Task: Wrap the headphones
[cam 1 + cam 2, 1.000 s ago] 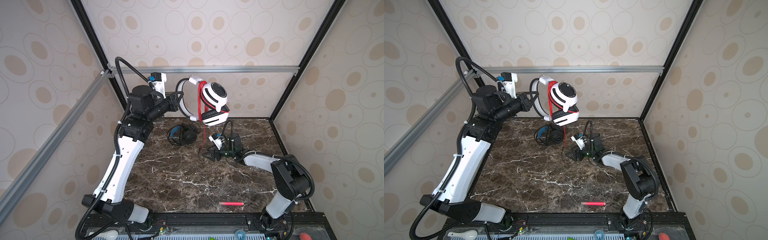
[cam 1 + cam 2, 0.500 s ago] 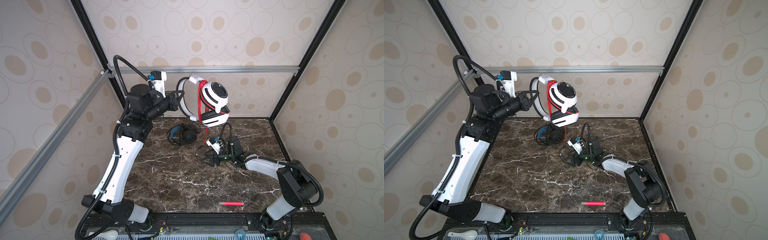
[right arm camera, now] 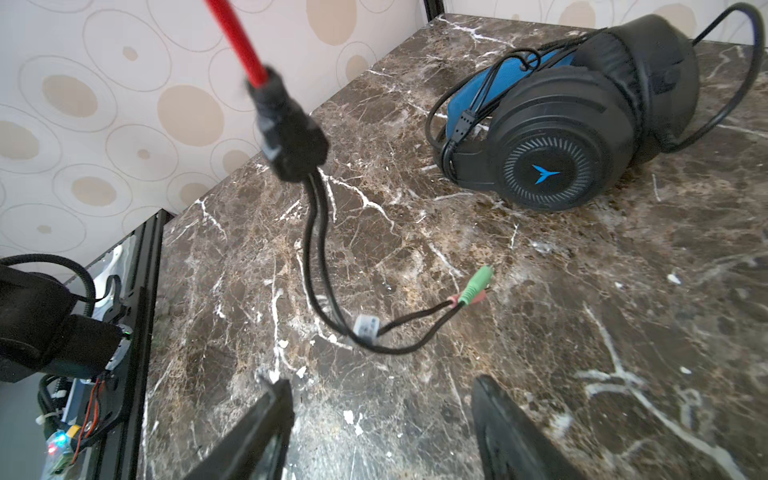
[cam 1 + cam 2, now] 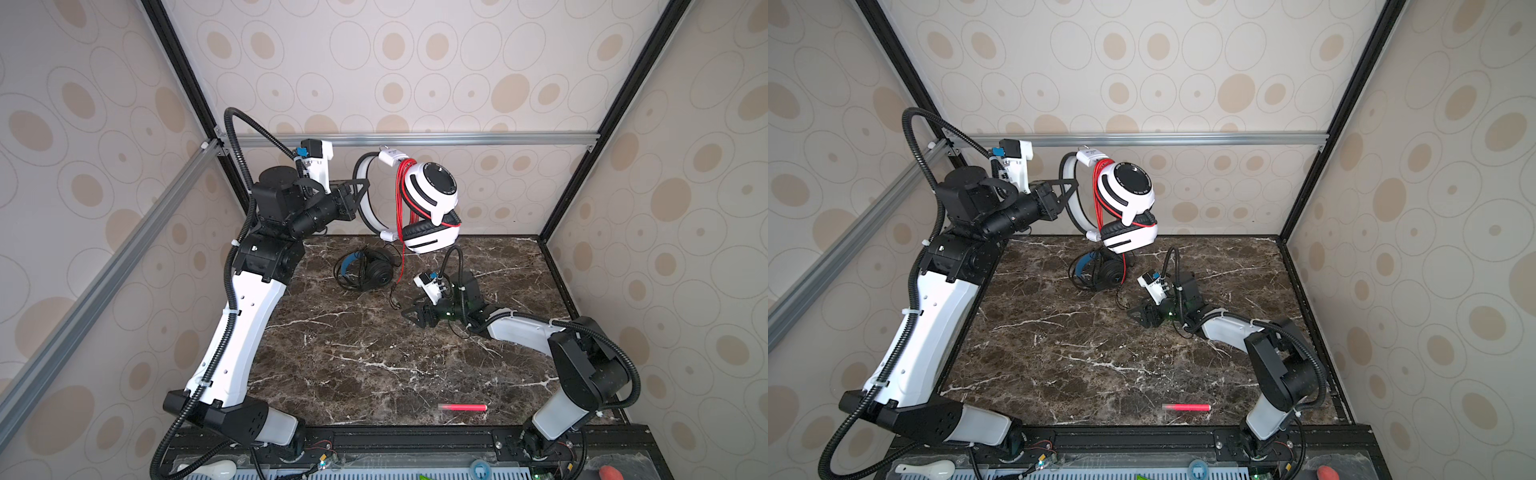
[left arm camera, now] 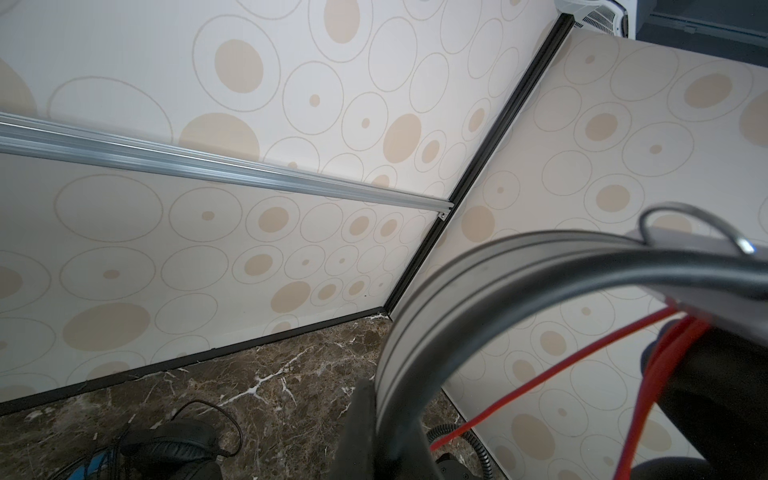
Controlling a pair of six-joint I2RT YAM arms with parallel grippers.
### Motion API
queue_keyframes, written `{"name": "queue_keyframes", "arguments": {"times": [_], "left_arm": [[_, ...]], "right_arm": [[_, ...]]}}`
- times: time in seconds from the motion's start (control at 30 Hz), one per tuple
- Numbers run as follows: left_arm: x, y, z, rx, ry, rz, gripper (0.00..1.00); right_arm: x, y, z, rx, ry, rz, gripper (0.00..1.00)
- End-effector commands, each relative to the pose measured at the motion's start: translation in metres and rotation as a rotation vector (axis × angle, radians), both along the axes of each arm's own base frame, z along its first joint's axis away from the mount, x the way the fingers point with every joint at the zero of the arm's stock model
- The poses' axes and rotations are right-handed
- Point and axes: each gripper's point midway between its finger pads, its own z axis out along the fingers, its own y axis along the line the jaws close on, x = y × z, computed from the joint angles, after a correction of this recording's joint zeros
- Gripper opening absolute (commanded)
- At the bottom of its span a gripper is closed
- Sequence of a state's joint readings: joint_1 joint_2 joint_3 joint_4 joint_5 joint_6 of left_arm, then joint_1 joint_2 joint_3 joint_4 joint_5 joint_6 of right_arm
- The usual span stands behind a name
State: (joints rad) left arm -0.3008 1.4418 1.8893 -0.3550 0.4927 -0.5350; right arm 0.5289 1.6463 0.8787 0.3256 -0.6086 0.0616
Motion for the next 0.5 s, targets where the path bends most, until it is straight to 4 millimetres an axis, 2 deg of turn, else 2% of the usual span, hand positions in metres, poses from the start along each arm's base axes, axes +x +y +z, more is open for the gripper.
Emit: {"name": "queue_keyframes", "arguments": {"times": [0.0,0.47], "left_arm": [[-0.019,0.005,0.041,-0.061,-0.084,-0.016,0.00],[-0.024,-0.005,0.044,-0.020,-0.061,-0.092,0.00]], "right_arm": [[0.002,-0.003,0.005,-0.027,-0.049,-0.009,0.70],[-0.019,-0.006,0.015,0.003,-0.066,0.048,0.71]]}}
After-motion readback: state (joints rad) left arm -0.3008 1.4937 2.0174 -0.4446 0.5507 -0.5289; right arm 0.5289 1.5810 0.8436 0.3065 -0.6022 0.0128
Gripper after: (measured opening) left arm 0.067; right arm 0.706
